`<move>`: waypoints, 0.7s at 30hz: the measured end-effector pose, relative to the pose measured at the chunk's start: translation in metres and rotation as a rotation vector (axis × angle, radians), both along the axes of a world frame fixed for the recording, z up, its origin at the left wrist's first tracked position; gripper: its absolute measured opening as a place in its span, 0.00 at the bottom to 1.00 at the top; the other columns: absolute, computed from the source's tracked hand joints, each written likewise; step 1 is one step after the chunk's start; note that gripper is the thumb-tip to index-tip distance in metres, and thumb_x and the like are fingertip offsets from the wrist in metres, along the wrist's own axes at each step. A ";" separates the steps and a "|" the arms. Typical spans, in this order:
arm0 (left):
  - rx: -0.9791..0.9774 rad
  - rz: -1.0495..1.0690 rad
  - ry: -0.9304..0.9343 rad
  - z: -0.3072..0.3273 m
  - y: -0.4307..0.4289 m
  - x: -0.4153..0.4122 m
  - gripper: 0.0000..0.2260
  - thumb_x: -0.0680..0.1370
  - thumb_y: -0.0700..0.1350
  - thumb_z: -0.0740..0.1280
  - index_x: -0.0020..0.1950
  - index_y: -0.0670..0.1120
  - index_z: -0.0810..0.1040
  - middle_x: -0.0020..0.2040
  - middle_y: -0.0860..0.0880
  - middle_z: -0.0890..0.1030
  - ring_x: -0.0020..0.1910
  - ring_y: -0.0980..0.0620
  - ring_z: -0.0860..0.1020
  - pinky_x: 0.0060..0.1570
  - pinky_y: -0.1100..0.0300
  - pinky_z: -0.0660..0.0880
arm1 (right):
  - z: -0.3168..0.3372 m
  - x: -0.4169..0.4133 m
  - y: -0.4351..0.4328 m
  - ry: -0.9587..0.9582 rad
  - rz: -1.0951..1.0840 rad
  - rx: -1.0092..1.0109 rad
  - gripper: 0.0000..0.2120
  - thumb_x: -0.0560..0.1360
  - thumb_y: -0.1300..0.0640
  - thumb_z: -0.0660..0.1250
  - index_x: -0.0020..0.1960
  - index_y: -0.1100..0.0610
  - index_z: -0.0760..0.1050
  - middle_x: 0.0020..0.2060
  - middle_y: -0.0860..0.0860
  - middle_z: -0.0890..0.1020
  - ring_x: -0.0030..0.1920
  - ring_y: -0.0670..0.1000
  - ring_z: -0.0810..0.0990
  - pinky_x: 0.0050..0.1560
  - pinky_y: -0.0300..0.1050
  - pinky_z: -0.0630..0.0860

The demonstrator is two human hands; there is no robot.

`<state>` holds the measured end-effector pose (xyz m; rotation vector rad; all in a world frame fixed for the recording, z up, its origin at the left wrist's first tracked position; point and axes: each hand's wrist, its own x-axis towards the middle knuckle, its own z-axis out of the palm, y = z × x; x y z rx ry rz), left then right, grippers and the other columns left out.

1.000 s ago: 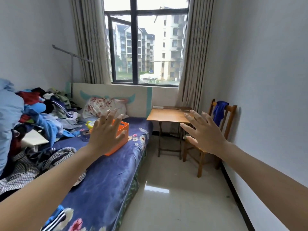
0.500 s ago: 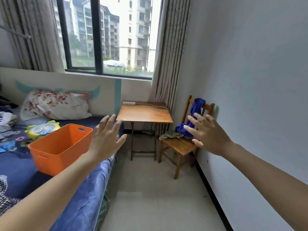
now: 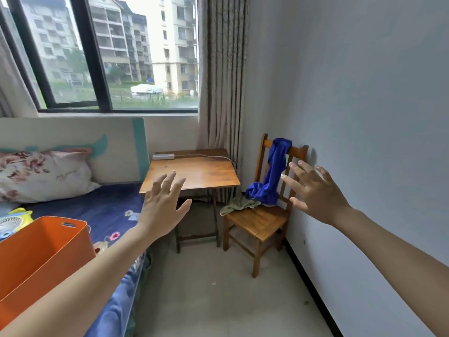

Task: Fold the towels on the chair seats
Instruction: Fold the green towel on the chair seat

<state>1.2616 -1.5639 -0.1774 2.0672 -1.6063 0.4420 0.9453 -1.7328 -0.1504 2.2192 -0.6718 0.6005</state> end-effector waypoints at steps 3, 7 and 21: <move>0.055 0.017 0.038 -0.015 -0.032 0.011 0.30 0.72 0.58 0.54 0.71 0.45 0.66 0.74 0.44 0.62 0.74 0.44 0.56 0.68 0.44 0.59 | -0.015 0.010 -0.035 -0.012 0.004 0.036 0.32 0.58 0.51 0.80 0.59 0.60 0.78 0.58 0.63 0.78 0.58 0.65 0.78 0.52 0.64 0.74; 0.117 0.037 0.111 -0.039 -0.085 0.029 0.29 0.74 0.58 0.55 0.72 0.46 0.64 0.75 0.45 0.60 0.75 0.45 0.53 0.69 0.45 0.57 | -0.043 0.026 -0.088 0.012 0.003 0.081 0.31 0.58 0.51 0.80 0.58 0.59 0.78 0.58 0.63 0.78 0.58 0.64 0.78 0.53 0.64 0.74; 0.279 0.010 0.312 -0.126 -0.298 0.128 0.25 0.79 0.54 0.58 0.74 0.48 0.59 0.76 0.49 0.56 0.76 0.50 0.49 0.71 0.50 0.55 | -0.105 0.117 -0.275 0.025 -0.125 0.264 0.32 0.56 0.48 0.80 0.57 0.56 0.79 0.57 0.60 0.80 0.57 0.61 0.80 0.50 0.60 0.77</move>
